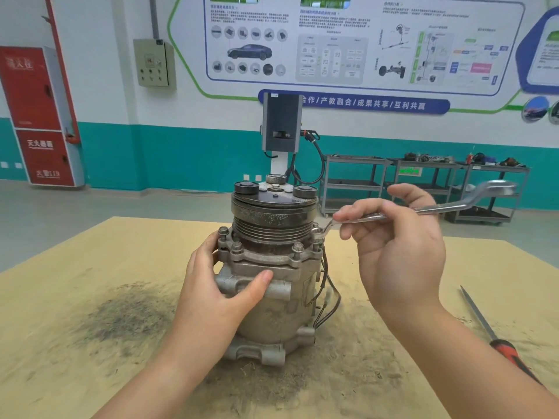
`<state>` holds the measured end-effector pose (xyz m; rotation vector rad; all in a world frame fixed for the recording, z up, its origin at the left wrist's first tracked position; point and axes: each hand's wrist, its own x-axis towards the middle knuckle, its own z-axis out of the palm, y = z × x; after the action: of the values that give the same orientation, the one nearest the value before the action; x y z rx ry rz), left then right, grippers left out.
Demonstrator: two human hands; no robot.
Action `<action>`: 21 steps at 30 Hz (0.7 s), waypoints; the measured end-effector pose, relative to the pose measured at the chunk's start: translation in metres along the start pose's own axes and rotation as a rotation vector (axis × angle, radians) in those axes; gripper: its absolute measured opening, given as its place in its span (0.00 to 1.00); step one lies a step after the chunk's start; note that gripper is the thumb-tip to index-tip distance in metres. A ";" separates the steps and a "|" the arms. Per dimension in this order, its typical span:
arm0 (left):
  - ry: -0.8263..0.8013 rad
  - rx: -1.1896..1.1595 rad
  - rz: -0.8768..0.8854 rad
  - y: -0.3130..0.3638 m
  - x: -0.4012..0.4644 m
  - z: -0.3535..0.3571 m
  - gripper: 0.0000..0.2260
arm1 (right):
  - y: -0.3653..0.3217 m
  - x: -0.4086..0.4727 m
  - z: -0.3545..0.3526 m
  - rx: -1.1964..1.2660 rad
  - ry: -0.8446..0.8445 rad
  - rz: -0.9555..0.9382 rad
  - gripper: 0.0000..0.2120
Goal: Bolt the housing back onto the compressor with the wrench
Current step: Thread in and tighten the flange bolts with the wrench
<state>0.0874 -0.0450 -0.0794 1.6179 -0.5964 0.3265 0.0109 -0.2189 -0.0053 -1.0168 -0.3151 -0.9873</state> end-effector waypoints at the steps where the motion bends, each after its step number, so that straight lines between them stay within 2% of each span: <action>1: 0.001 0.001 0.001 0.000 0.000 0.000 0.31 | 0.001 0.003 -0.001 0.036 0.035 0.065 0.12; 4: -0.001 0.004 -0.003 -0.001 0.001 0.000 0.35 | 0.004 0.011 -0.005 0.117 0.103 0.202 0.10; 7: -0.003 0.007 -0.004 -0.002 0.001 0.000 0.39 | 0.005 0.020 -0.013 0.178 0.093 0.301 0.09; 10: -0.008 0.011 -0.011 -0.001 0.001 0.000 0.38 | 0.009 0.017 -0.017 0.194 0.079 0.255 0.09; 12: -0.014 0.012 -0.018 0.000 0.000 -0.001 0.33 | 0.017 0.007 -0.017 0.155 0.049 0.093 0.08; 14: -0.017 0.018 -0.016 0.002 0.000 -0.001 0.29 | 0.025 -0.005 -0.014 0.027 -0.037 -0.171 0.06; 17: -0.014 0.023 -0.004 0.001 0.001 -0.001 0.28 | 0.032 -0.021 -0.012 -0.335 -0.307 -0.588 0.07; 19: -0.002 0.023 0.009 -0.002 0.002 0.000 0.30 | 0.036 -0.029 -0.009 -0.616 -0.468 -0.753 0.06; 21: 0.006 0.026 0.010 -0.005 0.003 0.001 0.32 | 0.040 -0.036 -0.004 -0.827 -0.564 -0.825 0.06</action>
<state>0.0931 -0.0461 -0.0822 1.6389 -0.5976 0.3478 0.0224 -0.1967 -0.0528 -2.0108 -0.8802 -1.6176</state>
